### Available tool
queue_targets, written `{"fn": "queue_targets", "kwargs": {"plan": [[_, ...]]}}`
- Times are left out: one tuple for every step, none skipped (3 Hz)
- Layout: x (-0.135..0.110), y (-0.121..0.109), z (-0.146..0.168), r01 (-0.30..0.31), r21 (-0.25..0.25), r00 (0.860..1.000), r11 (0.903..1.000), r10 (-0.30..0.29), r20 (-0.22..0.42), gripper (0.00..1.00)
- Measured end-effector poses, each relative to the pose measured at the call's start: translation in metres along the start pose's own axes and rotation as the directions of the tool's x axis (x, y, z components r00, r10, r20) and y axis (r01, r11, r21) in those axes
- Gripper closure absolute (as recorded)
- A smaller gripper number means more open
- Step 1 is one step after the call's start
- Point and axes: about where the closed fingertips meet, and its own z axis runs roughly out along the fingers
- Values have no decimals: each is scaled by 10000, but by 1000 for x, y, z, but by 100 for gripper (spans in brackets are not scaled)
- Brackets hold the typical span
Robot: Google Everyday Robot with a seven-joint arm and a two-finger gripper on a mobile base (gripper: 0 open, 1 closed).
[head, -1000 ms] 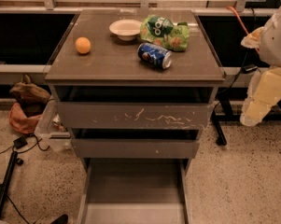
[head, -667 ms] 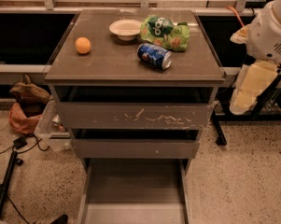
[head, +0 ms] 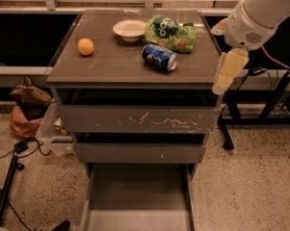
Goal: Place pepsi can into bottom drawer
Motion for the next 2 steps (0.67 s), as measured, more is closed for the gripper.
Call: {"fn": "queue_targets", "kwargs": {"plan": [[-22,-31,37,386,-319,9983,9987,-372,450,0],[-25,-36,42,393,-316,9979,9987,-376,518,0]]}}
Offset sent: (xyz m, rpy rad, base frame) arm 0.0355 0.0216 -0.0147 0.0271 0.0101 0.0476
